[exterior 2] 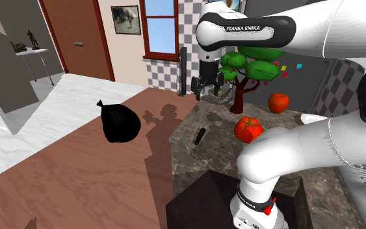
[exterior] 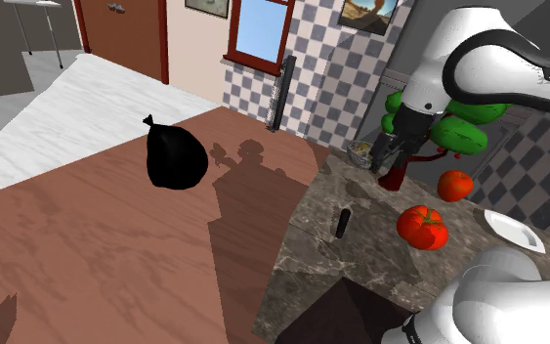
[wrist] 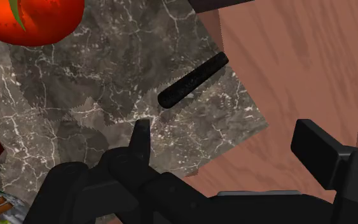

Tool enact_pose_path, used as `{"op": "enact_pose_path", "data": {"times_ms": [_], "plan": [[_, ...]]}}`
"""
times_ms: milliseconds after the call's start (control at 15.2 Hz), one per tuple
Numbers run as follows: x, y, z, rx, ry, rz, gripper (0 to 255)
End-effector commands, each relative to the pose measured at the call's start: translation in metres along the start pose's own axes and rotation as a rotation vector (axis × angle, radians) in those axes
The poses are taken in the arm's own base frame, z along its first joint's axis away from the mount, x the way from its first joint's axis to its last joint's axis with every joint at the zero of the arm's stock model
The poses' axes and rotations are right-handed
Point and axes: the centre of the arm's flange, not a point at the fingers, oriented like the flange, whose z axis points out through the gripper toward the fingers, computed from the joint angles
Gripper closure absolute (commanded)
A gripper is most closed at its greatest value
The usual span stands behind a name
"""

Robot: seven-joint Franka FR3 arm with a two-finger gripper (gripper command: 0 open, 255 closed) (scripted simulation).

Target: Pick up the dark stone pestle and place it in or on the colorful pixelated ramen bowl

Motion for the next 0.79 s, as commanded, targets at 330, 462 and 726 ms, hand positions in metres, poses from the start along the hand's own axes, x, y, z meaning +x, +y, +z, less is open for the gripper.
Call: {"op": "enact_pose_path", "data": {"times_ms": [330,462,726], "plan": [[0.002,-0.004,0.066,0.007,0.035,0.285,0],[0.003,-0.005,0.092,0.01,0.049,0.399,0],[0.008,-0.007,0.144,0.016,0.077,0.626,0]]}}
